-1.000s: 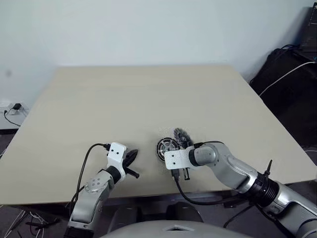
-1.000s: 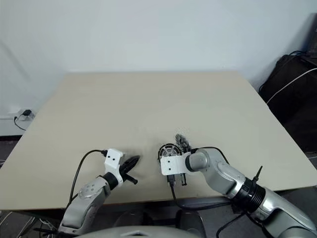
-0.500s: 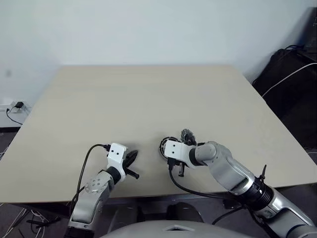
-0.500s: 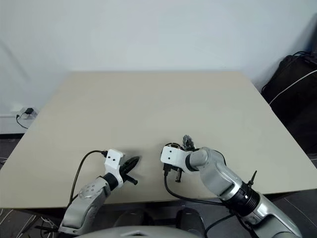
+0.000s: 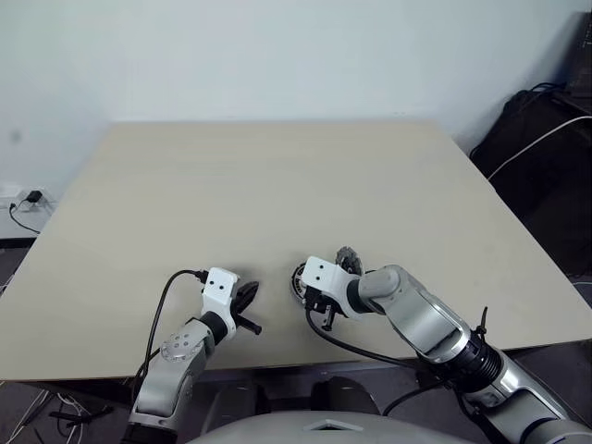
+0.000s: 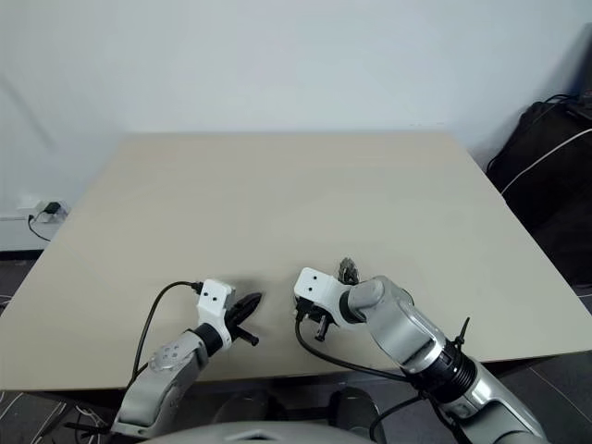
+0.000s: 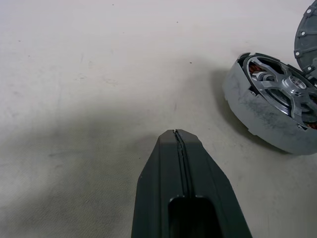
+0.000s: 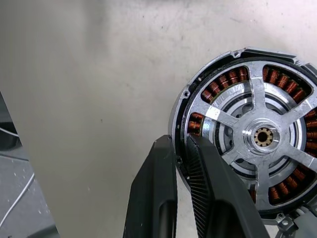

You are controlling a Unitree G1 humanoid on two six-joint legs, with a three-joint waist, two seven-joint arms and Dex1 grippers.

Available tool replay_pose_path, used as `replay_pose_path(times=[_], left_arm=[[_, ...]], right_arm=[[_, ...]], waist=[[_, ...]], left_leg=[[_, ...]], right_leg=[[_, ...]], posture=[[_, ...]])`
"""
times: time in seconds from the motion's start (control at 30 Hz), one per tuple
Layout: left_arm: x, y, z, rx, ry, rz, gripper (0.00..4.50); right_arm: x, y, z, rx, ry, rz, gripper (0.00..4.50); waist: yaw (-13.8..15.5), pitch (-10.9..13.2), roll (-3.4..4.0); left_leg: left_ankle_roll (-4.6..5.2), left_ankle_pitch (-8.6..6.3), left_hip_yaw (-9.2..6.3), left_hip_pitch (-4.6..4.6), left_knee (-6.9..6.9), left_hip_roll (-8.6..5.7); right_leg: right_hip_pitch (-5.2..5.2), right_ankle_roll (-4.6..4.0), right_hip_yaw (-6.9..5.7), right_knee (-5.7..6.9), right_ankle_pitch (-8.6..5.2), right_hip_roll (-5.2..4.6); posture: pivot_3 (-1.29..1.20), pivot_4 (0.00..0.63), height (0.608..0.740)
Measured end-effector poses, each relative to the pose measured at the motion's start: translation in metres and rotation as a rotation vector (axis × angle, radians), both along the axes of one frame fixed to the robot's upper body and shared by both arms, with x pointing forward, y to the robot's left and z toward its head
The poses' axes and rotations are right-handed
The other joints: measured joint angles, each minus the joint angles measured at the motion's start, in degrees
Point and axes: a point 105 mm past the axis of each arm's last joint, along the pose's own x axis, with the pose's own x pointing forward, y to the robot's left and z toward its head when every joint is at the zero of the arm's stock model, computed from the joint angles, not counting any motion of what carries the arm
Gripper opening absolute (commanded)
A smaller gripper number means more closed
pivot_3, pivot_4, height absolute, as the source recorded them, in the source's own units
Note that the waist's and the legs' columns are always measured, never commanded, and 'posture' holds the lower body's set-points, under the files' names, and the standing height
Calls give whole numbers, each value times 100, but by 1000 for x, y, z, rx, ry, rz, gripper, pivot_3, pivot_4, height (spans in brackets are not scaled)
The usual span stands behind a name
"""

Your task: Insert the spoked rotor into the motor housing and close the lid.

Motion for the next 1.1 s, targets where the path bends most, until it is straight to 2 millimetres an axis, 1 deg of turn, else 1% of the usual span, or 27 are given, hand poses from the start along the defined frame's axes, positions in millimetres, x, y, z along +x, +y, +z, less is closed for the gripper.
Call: replay_pose_path(times=[0.03, 0.1, 0.2, 0.3, 0.33, 0.37, 0.4, 0.43, 0.47, 0.5, 0.57, 0.63, 0.7, 0.73, 0.77, 0.8, 0.87, 0.9, 0.97, 1.0, 1.03, 1.1], left_arm=[[0, 0, 0, 0, 0, 0, 0], [1, 0, 1, -1, -2, -1, 0], [1, 1, 0, 4, -2, -1, 0], [1, 1, 0, 7, -3, -3, 0], [1, 2, 0, 8, -3, -3, 0], [1, 1, 1, 8, -5, -4, 0], [2, 1, 2, 7, -8, -7, 0], [2, 1, 2, 7, -10, -8, 0], [3, 1, 2, 7, -11, -9, 0], [3, 1, 2, 7, -11, -10, 0], [3, 0, 3, 7, -13, -14, 0], [4, 0, 4, 8, -17, -18, 0], [5, -1, 5, 6, -21, -26, 0], [5, -1, 5, 6, -21, -27, 0], [5, -1, 5, 6, -22, -32, 0], [5, -1, 5, 8, -23, -32, 0], [5, 1, 5, 15, -26, -34, 0], [5, 1, 6, 18, -31, -35, 0], [6, 0, 8, 19, -47, -44, 0], [7, 0, 9, 20, -55, -51, 0], [6, 1, 9, 28, -61, -54, 0], [5, 3, 9, 41, -68, -66, 0]], right_arm=[[1, 4, 3, 21, -6, 4, 1065], [1, 12, 7, 53, -20, 21, 1727], [5, 19, 13, 93, -50, 18, 2684], [10, 35, 33, 226, -75, -13, 2684], [14, 41, 45, 289, -98, -32, 2684], [21, 48, 62, 369, -133, -60, 2684], [29, 53, 83, 445, -184, -90, 2684], [35, 55, 95, 493, -218, -114, 2684], [41, 54, 109, 542, -259, -146, 2311], [50, 50, 124, 590, -309, -193, 2090], [61, 39, 136, 626, -377, -277, 1490], [74, 21, 140, 597, -464, -379, 810], [87, -6, 140, 484, -580, -457, 144], [91, -15, 139, 442, -607, -480, 32], [96, -35, 134, 314, -685, -501, 32], [100, -52, 129, 211, -727, -521, 32], [101, -85, 112, 18, -754, -543, 32], [98, -95, 103, -46, -743, -537, 32], [87, -113, 81, -195, -690, -474, 32], [74, -127, 64, -290, -617, -409, 32], [63, -136, 51, -345, -548, -365, 32], [42, -142, 34, -377, -428, -288, 32]], waist=[[-9, 0, 0], [-17, 0, 1], [-3, 0, 0], [-10, 1, 2], [-12, 1, 3], [-28, 3, 6], [-33, 3, 7], [-36, 3, 7], [-29, 2, 7], [-22, 1, 7], [-14, 1, 7], [-22, 2, 8], [-36, 2, 9], [-44, 2, 9], [-49, 2, 10], [-53, 3, 10], [-73, 2, 14], [-76, 3, 15], [-78, 3, 19], [-69, 3, 20], [-57, 5, 21], [-53, 6, 24]], left_leg=[[0, 0, 0, 1, -1, 0], [-1, 1, 0, 1, -1, 0], [-1, 0, 0, 0, 0, -1], [-2, 1, 0, 0, 0, -1], [-3, 2, 0, 0, 0, 0], [-6, 3, 0, 1, -1, 1], [-8, 5, 0, 1, -2, 1], [-9, 5, 0, 1, -2, 1], [-9, 5, 0, 1, -2, 0], [-9, 5, 0, 0, -3, -2], [-9, 4, 1, -2, -6, -9], [-9, 4, 6, -3, -9, -13], [-10, 5, 10, -3, -11, -14], [-11, 5, 10, -2, -12, -14], [-11, 5, 11, -2, -11, -14], [-12, 6, 11, -1, -12, -14], [-14, 7, 13, 0, -15, -10], [-15, 8, 13, 1, -17, -7], [-16, 9, 11, 1, -19, -2], [-15, 9, 10, 2, -19, -1], [-13, 8, 5, 3, -18, 0], [-9, 7, 4, 3, -18, 2]], right_leg=[[0, 0, 0, 0, 0, 0], [0, 0, -1, 0, 0, 1], [2, 2, 0, 0, 1, -1], [1, 3, 1, 0, 2, 1], [1, 4, 1, 1, 2, 2], [0, 4, 1, 2, 3, 3], [1, 5, 1, 3, 3, 4], [1, 5, 2, 4, 3, 5], [2, 6, 2, 3, 4, 4], [2, 8, 4, 2, 5, 4], [1, 11, 10, 0, 7, 3], [-2, 13, 17, -2, 9, 2], [-3, 13, 18, -3, 9, 2], [-3, 13, 18, -3, 9, 2], [-3, 12, 17, -3, 7, 1], [-3, 11, 17, -3, 6, 1], [-4, 3, 16, -2, 1, 2], [-5, -2, 14, -1, -2, 3], [-3, -10, 9, 3, -8, 5], [-5, -12, 6, 2, -10, 6], [-4, -14, 1, 2, -13, 6], [-4, -14, -1, 1, -13, 6]], posture=[[0, 0, 740], [0, 0, 740], [0, 0, 740], [0, 0, 740], [0, 0, 740], [0, 0, 740], [0, 0, 740], [0, 0, 740], [0, 0, 740], [0, 0, 740], [0, 0, 740], [0, 0, 740], [0, 0, 740], [0, 0, 740], [0, 0, 740], [0, 0, 740], [0, 0, 740], [0, 0, 740], [0, 0, 740], [0, 0, 740], [0, 0, 740], [0, 0, 740]])
